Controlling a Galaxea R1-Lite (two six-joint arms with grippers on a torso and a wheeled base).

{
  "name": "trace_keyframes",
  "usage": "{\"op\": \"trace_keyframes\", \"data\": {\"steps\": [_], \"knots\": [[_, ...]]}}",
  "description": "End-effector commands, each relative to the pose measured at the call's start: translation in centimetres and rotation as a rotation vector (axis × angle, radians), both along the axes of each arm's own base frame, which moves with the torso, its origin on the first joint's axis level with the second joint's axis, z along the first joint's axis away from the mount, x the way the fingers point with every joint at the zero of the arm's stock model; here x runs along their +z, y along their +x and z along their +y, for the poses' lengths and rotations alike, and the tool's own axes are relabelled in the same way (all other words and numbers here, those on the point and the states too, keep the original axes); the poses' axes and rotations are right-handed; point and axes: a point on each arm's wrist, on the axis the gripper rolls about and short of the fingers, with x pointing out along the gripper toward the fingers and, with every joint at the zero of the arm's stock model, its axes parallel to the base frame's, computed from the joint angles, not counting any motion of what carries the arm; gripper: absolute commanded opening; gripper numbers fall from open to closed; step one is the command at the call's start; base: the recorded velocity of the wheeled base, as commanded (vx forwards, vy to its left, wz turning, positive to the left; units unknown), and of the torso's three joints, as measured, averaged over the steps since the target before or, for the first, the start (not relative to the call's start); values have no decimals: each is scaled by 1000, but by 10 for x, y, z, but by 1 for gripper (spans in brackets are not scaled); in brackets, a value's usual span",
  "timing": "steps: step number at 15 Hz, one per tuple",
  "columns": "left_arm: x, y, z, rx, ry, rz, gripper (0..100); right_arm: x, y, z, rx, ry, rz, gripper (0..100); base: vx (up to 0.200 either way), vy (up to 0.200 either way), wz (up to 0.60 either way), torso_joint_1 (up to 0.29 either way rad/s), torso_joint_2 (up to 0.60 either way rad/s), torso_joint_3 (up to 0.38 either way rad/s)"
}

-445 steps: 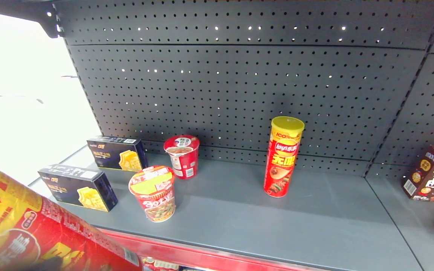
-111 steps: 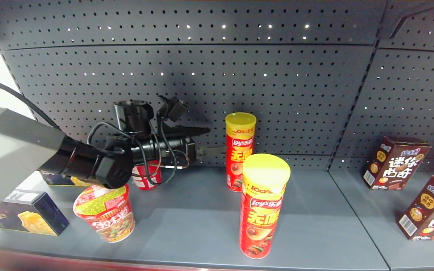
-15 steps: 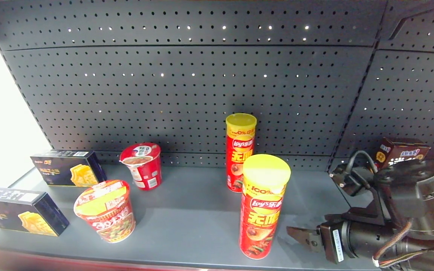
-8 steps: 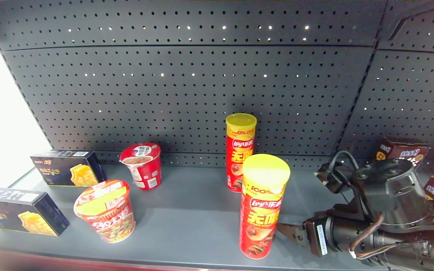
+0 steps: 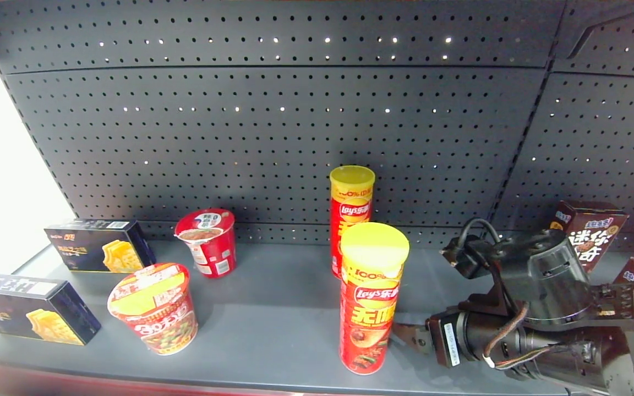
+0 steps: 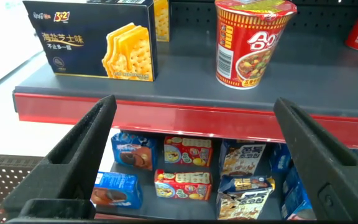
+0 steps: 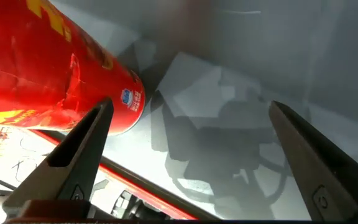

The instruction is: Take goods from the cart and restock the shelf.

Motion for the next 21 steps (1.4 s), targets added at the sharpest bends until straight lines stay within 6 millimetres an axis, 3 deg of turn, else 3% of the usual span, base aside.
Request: {"op": "trace_keyframes", "data": {"steps": [1,21], "knots": [[0,0,0,1,0,1,100,-2,1,-1,-7,-5,4,100,0,0,0,0,0,0],[0,0,0,1,0,1,100,-1,10,11,2,7,-8,100,0,0,0,0,0,0]]}}
